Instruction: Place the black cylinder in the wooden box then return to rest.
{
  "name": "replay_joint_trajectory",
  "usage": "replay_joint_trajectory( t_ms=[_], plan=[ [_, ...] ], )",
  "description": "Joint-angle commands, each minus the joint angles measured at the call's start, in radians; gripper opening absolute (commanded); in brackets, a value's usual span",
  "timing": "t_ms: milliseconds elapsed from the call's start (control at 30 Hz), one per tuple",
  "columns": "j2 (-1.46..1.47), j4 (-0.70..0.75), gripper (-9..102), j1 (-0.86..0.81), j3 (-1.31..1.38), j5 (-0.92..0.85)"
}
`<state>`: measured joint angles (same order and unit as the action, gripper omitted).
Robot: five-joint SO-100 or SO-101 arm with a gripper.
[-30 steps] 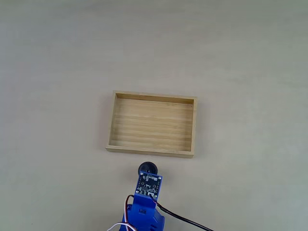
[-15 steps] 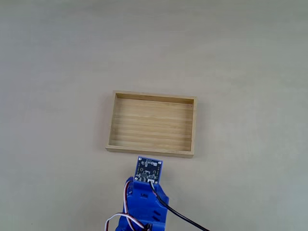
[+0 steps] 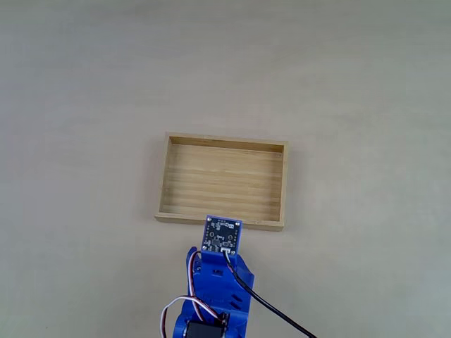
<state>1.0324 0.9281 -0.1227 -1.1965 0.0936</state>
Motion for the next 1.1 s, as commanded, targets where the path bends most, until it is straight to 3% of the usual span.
replay_joint_trajectory(
  t_ms=[0,767,1067],
  plan=[
    [-0.034,-0.083,34,-0.008,0.092,0.008],
    [-0.152,-0.161,31,0.02,0.058,0.002],
    [-0.153,-0.161,20,0.038,0.046,-0.003]
  ],
)
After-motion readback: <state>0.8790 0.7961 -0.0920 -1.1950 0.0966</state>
